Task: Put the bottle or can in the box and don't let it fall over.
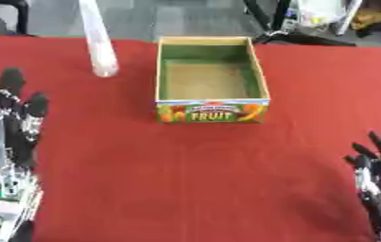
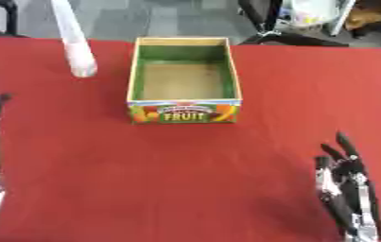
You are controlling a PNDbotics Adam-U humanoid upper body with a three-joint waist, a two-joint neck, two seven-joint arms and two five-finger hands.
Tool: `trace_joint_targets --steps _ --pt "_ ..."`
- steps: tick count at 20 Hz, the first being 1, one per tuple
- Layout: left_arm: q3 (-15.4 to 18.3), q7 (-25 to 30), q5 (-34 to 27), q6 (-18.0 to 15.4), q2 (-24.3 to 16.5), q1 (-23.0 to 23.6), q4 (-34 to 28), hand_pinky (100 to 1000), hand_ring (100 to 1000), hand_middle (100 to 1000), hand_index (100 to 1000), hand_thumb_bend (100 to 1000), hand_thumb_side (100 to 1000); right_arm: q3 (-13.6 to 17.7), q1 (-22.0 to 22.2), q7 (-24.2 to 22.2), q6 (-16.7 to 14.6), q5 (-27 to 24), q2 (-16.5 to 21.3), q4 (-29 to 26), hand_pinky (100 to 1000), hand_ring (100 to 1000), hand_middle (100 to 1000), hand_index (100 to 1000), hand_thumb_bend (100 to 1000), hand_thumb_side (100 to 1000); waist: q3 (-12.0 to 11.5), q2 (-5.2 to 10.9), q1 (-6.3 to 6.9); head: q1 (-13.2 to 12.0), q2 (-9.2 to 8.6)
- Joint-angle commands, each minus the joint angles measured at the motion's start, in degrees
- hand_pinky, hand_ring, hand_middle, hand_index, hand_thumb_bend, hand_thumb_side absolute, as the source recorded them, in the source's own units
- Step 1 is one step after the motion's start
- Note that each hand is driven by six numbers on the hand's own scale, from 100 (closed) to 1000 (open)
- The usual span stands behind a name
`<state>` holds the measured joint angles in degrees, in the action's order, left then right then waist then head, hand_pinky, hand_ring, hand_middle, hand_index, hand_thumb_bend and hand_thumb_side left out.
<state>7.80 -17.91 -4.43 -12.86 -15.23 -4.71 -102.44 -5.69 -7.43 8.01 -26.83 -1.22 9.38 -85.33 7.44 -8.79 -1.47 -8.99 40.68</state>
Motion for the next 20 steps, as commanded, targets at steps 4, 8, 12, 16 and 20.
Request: trace_joint_targets --steps 4,8,12,16,20 --pt "1.3 -0.4 0.1 -0.1 -2.9 -0.7 -2.5 844 1000 992 889 864 630 0.4 -0.2 0.3 -0.1 0.5 1.4 -0.8 794 895 1000 949 100 470 0.1 0.98 0.26 -0.1 -0.2" --pt "2.3 -1.6 0.5 -0.1 -5.3 -1.3 -4.7 841 1000 978 887 862 629 0.5 -0.1 0.4 -0.1 0.6 1.5 -0.7 794 895 1000 949 100 470 0.0 1.06 0.33 0.0 -0.07" --pt "3.9 -3.8 0.2 0.0 -10.0 -2.9 -8.6 832 1000 947 883 854 641 0.6 0.1 0.5 -0.1 0.6 1.6 -0.6 794 895 1000 949 100 470 -0.1 1.17 0.4 0.1 -0.09" --pt "7.4 -8.7 0.4 0.5 -18.7 -8.3 -11.3 819 1000 902 872 844 634 0.5 0.3 0.5 0.0 0.7 1.8 -0.4 794 895 1000 949 100 470 0.1 1.43 0.57 0.2 -0.05" --pt "9.5 -15.9 -7.2 -1.0 -27.2 -19.4 -1.4 810 1000 906 864 847 644 0.1 0.2 0.1 0.0 0.6 1.8 -0.3 794 895 1000 949 100 470 1.0 1.7 0.77 0.0 -0.27"
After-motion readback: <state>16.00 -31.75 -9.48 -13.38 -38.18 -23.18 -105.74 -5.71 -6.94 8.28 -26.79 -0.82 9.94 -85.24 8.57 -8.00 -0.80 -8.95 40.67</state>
